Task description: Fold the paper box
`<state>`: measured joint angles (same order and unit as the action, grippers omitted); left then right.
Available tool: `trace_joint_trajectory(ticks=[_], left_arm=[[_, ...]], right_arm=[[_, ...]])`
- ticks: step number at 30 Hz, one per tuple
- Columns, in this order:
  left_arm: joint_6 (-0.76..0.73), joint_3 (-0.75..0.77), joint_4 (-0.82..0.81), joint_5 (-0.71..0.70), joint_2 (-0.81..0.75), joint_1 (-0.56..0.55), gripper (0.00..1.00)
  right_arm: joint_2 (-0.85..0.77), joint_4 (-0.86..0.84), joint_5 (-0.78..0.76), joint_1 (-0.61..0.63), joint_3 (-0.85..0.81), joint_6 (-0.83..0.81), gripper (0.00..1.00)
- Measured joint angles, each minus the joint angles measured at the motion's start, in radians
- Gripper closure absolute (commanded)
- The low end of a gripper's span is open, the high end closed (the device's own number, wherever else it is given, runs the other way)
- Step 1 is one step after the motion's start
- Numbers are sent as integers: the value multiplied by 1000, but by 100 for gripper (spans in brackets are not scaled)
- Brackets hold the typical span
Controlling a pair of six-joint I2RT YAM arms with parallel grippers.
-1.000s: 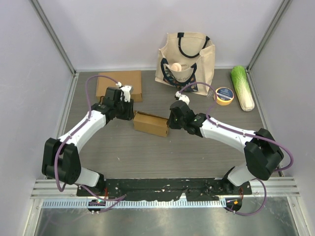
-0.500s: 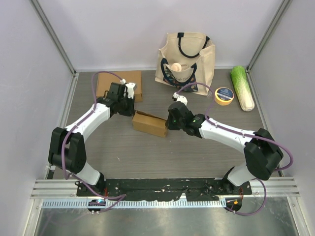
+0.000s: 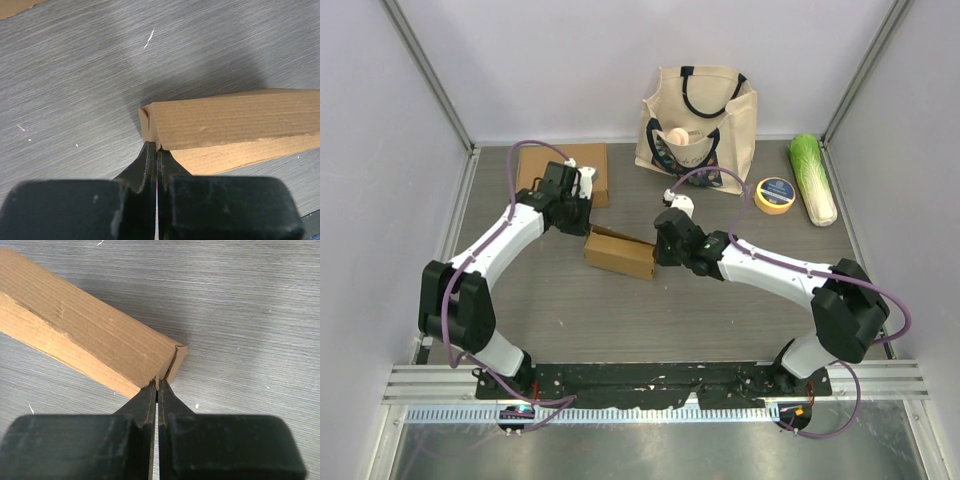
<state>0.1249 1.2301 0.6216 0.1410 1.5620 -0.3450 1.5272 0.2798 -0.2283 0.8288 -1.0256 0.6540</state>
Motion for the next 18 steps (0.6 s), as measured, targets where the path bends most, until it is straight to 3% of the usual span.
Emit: trace_joint_trajectory(ticks=[5,18], left_arm=[[23,10,40,-23,0,-1,96],[31,16,61,-100,-2,-39,100]], right_arm=[[13,34,-32,16,-27,-14,99],[46,85,-90,42,-76,-39,99]])
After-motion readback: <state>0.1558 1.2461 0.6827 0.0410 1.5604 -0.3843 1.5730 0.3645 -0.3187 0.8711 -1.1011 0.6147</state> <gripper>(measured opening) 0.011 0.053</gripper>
